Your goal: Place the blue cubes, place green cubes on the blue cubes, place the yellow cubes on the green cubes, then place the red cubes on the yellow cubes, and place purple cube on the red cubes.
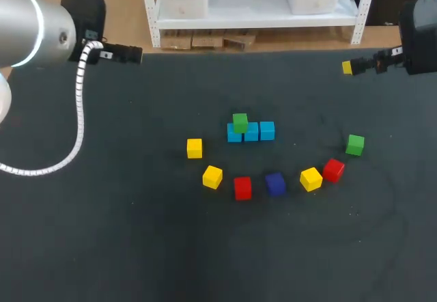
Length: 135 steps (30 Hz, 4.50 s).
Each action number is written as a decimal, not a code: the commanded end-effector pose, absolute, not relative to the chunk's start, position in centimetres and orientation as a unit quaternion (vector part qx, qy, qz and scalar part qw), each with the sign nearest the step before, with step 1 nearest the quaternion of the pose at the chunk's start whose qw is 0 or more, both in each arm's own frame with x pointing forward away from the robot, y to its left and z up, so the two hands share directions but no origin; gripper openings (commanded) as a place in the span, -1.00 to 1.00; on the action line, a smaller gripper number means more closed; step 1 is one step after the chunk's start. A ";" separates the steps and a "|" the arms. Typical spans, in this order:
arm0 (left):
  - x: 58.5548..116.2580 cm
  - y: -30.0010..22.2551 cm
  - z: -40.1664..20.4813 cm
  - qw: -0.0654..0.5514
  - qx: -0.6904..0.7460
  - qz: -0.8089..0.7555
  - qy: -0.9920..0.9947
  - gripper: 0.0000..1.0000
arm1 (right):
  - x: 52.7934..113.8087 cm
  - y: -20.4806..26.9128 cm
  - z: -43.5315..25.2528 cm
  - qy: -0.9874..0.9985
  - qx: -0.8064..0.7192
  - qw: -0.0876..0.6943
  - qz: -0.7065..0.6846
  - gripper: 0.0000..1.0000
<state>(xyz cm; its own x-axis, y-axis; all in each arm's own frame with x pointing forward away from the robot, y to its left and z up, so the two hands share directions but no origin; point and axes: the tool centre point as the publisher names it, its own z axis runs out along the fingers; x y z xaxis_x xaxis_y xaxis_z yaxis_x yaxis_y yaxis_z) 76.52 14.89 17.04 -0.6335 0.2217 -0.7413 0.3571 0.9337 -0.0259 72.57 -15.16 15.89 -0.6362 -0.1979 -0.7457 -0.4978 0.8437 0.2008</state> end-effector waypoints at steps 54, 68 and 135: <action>76.6 15.1 17.1 0.396 0.163 -0.089 0.899 1.00 | 65.5 -18.5 4.1 0.763 -0.643 0.022 0.054 1.00; 76.6 15.1 17.1 0.396 0.163 -0.089 0.899 1.00 | 65.5 -18.0 1.1 0.772 -0.632 0.005 0.064 1.00; 76.6 15.1 17.1 0.396 0.163 -0.089 0.899 1.00 | 70.5 -2.5 8.2 0.675 -0.736 0.053 0.021 -1.00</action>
<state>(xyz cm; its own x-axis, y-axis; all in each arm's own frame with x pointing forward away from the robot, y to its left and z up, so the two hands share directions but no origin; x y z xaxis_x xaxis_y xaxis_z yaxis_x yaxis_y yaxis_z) 76.46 14.86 17.10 -0.6345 0.2214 -0.7406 0.3565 0.9339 -0.0262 69.88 -3.17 8.52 0.0845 -0.9902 -0.1116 -0.9951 -0.0781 -0.0604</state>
